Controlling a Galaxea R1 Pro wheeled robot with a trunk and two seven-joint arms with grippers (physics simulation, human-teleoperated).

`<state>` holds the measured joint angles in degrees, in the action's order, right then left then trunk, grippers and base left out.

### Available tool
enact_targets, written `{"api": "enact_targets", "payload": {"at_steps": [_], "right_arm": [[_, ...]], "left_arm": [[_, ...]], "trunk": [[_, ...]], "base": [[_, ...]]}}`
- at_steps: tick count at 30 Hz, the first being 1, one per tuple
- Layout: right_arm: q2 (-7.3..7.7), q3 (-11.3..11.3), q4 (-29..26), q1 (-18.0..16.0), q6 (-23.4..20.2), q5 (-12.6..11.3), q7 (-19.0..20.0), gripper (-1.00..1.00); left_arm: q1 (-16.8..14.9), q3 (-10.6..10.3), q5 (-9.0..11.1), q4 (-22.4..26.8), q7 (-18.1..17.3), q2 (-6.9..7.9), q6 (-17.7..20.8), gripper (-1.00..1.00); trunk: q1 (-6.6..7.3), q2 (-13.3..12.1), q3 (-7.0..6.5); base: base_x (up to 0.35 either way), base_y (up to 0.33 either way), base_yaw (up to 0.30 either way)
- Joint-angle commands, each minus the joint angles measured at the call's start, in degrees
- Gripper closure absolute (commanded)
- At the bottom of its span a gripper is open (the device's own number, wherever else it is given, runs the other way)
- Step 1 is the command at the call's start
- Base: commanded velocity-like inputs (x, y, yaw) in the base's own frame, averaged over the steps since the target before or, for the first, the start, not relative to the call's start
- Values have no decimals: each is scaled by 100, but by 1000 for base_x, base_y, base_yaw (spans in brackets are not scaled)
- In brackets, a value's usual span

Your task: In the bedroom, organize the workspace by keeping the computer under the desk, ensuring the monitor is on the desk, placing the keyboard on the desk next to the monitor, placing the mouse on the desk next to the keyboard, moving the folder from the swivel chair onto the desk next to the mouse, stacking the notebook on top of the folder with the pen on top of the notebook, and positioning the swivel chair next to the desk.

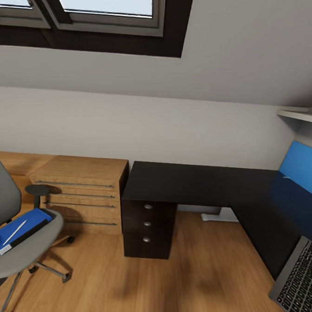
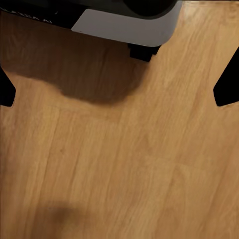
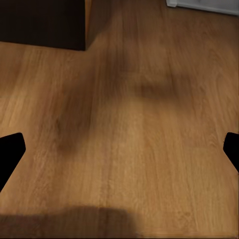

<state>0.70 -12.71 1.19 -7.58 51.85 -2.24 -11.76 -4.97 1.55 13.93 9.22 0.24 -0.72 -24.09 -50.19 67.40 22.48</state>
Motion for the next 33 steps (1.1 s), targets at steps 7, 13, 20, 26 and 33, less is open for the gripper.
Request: {"api": "enact_targets", "payload": {"at_steps": [7, 13, 20, 26, 33], "right_arm": [[0, -54, 13, -6, 18, -22, -20, -100], [0, -53, 13, -6, 18, -22, -20, -100], [-7, -63, 13, -6, 18, -19, -19, -100], [-8, -71, 13, -6, 18, -15, -19, -100], [-9, -73, 13, -6, 18, -13, -19, -100]], "left_arm": [[-4, 12, 4, -7, 2, 1, -57, -100], [-4, 12, -2, -7, 2, -4, -67, -100], [-4, 12, -4, -8, 2, -7, -69, -100], [-4, 12, -5, -8, 2, -3, -70, -100], [-4, 10, -6, -8, 2, -6, -70, -100]], "trunk": [[2, 4, 71], [2, 4, 126], [2, 4, 190], [2, 4, 229], [2, 4, 242]], "base": [[-240, -201, 103], [-279, -157, 119], [-316, -43, 128], [-327, -10, 102], [-331, 11, 29]]}}
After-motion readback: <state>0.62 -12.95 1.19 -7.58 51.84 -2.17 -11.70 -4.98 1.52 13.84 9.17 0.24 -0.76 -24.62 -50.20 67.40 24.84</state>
